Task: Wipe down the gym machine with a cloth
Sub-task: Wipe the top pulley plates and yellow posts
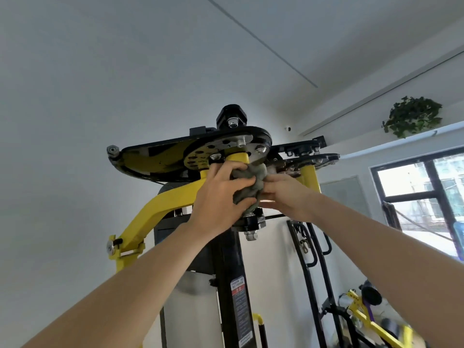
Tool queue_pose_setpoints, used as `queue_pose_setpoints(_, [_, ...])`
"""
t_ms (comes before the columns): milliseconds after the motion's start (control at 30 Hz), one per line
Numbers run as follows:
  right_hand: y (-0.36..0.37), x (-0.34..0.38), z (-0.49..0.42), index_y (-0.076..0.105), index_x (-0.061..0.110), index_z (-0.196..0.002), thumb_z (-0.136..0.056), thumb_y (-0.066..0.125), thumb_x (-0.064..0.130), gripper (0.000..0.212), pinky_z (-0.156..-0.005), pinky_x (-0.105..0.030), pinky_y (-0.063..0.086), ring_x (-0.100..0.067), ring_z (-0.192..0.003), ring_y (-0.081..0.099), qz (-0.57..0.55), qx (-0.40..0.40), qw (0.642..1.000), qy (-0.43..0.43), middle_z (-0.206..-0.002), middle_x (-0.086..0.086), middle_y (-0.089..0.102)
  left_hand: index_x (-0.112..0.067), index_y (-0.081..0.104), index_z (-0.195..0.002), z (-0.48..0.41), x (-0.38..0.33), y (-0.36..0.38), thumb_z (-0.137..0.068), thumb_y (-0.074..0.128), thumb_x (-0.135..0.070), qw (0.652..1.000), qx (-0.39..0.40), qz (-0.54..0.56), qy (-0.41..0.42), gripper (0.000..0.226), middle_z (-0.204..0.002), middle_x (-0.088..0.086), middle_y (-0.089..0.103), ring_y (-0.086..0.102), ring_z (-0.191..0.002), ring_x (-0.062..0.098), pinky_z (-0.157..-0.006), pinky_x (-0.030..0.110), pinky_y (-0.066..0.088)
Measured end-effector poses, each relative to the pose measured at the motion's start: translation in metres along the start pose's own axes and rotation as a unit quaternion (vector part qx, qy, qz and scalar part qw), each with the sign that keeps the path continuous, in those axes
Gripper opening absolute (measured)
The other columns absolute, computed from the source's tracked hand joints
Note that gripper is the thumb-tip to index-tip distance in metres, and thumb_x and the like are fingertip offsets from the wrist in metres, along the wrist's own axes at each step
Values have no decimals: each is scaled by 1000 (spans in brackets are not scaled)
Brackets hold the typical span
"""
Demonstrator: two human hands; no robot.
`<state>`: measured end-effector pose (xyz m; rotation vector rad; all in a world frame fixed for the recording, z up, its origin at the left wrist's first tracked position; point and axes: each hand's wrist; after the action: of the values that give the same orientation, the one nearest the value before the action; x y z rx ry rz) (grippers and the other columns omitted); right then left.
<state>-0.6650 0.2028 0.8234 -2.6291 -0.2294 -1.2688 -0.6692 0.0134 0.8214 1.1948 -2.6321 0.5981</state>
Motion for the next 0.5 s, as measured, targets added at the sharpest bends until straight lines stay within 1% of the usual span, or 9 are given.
queue_pose_setpoints(67, [-9,-10,-1,71,10,-107,-98,57,7,17,-99,-39,53,-22,-98,71,-13,26,999,15,-103,-8,75,-31,74,-118,-7,-4,-7,-83,78,-40,998,49,-46,14,37,-132,-16,54,39,-118,16,-86,31,51])
queue_pose_setpoints(133, [-17,-19,-2,71,8,-108,-97,57,3,18,-97,-39,52,-22,-100,70,-19,39,999,27,-104,-10,75,-33,76,-114,-16,-8,-13,-84,75,-43,990,104,-91,31,32,-128,-18,57,39,-116,14,-87,38,52])
queue_pose_setpoints(200, [-23,-25,-1,70,4,-112,-95,57,-2,22,-92,-35,56,-22,-102,70,-5,44,999,23,-110,-15,74,-35,77,-110,-28,-16,-19,-86,73,-44,979,164,-121,25,26,-122,-21,60,35,-112,7,-86,44,51])
queue_pose_setpoints(233, [-25,-29,0,71,2,-110,-94,58,-4,22,-88,-32,57,-22,-100,69,3,41,999,16,-109,-16,73,-36,77,-108,-33,-22,-21,-87,72,-44,973,194,-128,12,23,-120,-22,60,32,-110,3,-85,45,51])
queue_pose_setpoints(300, [-26,-35,4,74,5,-99,-91,58,-8,22,-82,-27,58,-19,-91,69,7,32,999,-2,-98,-15,73,-37,77,-107,-41,-33,-22,-90,69,-45,958,249,-142,-16,21,-117,-25,61,33,-109,2,-84,42,50])
queue_pose_setpoints(367, [-25,-40,10,74,8,-95,-91,58,-9,24,-77,-22,58,-14,-84,70,-7,24,1000,-16,-89,-8,73,-37,77,-110,-44,-46,-23,-92,67,-45,943,289,-163,-35,22,-115,-24,62,39,-111,5,-81,37,46])
queue_pose_setpoints(433, [-25,-47,18,74,8,-94,-90,59,-10,24,-73,-19,56,-10,-80,72,-35,21,999,-28,-83,-3,74,-38,75,-112,-42,-58,-22,-94,65,-45,933,307,-181,-46,22,-111,-21,63,44,-110,8,-79,33,43])
queue_pose_setpoints(500, [-28,-54,25,76,8,-91,-88,62,-12,24,-74,-20,57,-13,-81,73,-44,10,998,-40,-81,-3,75,-39,74,-115,-35,-69,-20,-94,65,-45,926,321,-190,-55,24,-111,-17,63,46,-109,9,-82,34,44])
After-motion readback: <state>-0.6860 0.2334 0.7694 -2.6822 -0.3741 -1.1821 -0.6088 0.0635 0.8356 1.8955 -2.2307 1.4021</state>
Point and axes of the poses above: each hand's wrist, its own z-axis away from the middle knuckle, its own y-axis out of the palm, x = y × z
